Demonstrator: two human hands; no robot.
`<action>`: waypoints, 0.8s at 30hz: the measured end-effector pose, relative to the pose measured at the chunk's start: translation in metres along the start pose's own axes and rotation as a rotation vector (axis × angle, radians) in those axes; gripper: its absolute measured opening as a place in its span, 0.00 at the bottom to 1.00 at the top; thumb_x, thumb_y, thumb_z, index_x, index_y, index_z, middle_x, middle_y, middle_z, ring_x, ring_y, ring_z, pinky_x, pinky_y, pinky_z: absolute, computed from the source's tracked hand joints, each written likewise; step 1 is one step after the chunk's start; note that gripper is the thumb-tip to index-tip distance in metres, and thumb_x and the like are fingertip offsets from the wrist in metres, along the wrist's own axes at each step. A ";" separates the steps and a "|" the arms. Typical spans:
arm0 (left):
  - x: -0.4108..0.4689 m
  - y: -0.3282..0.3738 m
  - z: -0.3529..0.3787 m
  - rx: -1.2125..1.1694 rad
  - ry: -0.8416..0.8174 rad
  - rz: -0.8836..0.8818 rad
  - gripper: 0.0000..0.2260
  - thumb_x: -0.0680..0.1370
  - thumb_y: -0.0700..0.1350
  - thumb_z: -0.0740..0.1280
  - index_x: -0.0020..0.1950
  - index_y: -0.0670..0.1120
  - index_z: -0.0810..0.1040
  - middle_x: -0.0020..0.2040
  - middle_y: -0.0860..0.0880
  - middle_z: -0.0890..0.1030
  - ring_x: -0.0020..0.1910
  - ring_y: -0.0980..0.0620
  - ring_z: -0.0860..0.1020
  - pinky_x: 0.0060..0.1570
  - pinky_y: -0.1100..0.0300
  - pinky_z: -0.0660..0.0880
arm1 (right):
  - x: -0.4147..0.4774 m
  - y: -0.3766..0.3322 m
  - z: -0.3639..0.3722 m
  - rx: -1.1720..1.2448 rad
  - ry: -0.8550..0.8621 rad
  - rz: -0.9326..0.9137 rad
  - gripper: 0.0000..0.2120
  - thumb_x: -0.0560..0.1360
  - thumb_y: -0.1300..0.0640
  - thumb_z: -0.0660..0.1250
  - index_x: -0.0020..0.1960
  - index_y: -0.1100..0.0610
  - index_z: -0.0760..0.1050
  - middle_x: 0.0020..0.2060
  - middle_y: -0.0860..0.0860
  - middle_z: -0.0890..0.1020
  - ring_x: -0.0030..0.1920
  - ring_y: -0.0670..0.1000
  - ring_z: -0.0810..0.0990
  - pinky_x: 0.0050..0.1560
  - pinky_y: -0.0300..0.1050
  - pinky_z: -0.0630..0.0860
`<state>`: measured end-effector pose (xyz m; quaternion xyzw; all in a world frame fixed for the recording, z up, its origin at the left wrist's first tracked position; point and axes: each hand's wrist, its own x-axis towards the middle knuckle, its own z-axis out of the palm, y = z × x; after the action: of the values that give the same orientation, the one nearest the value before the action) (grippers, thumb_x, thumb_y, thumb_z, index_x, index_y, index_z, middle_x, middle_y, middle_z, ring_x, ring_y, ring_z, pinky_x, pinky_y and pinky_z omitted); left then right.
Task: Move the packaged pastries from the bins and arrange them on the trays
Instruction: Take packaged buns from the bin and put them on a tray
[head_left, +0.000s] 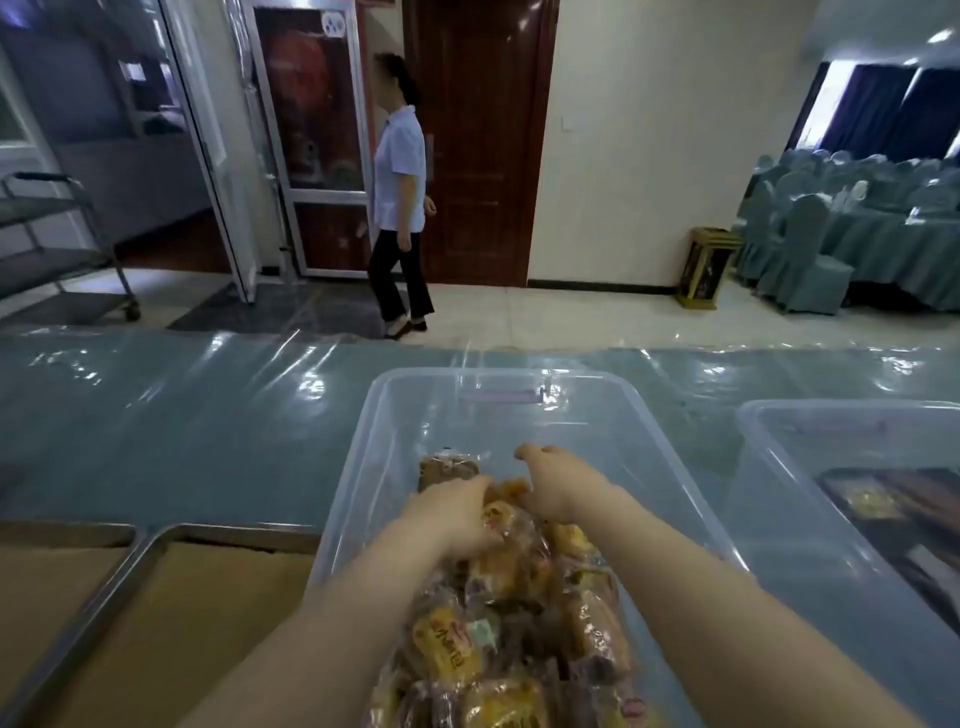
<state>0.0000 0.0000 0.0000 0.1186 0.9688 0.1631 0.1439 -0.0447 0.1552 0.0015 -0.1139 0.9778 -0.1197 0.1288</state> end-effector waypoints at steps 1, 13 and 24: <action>0.006 0.001 0.005 -0.045 -0.011 -0.037 0.38 0.70 0.60 0.69 0.75 0.50 0.57 0.70 0.44 0.68 0.65 0.43 0.70 0.62 0.47 0.69 | 0.005 0.002 0.006 -0.011 -0.004 0.011 0.29 0.76 0.49 0.64 0.73 0.51 0.59 0.67 0.57 0.68 0.63 0.60 0.70 0.59 0.54 0.72; 0.010 -0.024 0.092 0.057 -0.249 -0.213 0.55 0.61 0.67 0.73 0.66 0.71 0.28 0.70 0.49 0.23 0.70 0.39 0.28 0.66 0.30 0.48 | 0.006 0.049 0.072 -0.113 -0.422 -0.008 0.56 0.56 0.21 0.65 0.74 0.34 0.37 0.76 0.52 0.34 0.72 0.66 0.31 0.70 0.71 0.45; 0.006 -0.027 0.091 -0.029 -0.093 -0.125 0.40 0.71 0.59 0.70 0.73 0.67 0.46 0.77 0.47 0.40 0.75 0.41 0.41 0.70 0.39 0.57 | -0.007 0.048 0.077 -0.083 -0.339 0.005 0.58 0.57 0.32 0.75 0.74 0.34 0.40 0.76 0.50 0.34 0.73 0.65 0.33 0.70 0.69 0.52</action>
<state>0.0181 0.0026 -0.0931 0.0631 0.9642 0.1623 0.2002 -0.0256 0.1866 -0.0816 -0.1351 0.9465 -0.0578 0.2873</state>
